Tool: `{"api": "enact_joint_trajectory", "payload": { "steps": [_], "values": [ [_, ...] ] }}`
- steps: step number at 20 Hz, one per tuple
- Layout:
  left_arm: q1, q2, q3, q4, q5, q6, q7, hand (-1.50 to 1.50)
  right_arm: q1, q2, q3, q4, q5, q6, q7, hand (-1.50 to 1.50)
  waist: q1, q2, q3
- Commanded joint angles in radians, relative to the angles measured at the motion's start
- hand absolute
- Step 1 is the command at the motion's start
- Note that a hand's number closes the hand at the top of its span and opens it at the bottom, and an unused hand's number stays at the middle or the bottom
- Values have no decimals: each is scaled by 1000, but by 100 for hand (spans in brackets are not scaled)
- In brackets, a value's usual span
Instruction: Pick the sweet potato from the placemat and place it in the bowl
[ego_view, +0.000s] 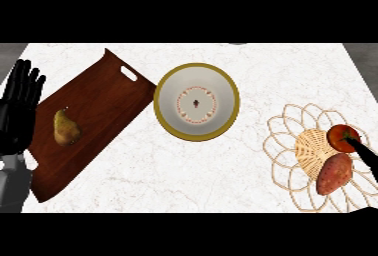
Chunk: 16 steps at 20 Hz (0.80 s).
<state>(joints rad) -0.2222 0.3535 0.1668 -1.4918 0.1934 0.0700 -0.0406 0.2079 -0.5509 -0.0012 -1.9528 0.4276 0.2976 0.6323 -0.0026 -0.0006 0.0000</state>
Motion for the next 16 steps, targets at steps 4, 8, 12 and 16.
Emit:
{"api": "enact_joint_trajectory", "payload": {
  "steps": [4, 8, 12, 16],
  "values": [
    [-20, -21, 16, 68, -13, -47, -45, 0, -100, 78, 5, 73, 70, 60, 32, -150, 1, 1, 0],
    [-12, -4, 51, -6, -11, -41, 26, 0, -50, 100, -23, 131, 121, 58, -71, -150, 1, 0, 0],
    [-53, -45, 23, 21, -66, 14, 14, 0, -95, 125, -21, 240, 171, 35, -123, -150, 1, 1, 0],
    [-24, -42, 36, -23, -35, -32, 45, 0, -109, 173, -24, 271, 203, 34, -101, -150, 2, 0, 0]
  ]
}}
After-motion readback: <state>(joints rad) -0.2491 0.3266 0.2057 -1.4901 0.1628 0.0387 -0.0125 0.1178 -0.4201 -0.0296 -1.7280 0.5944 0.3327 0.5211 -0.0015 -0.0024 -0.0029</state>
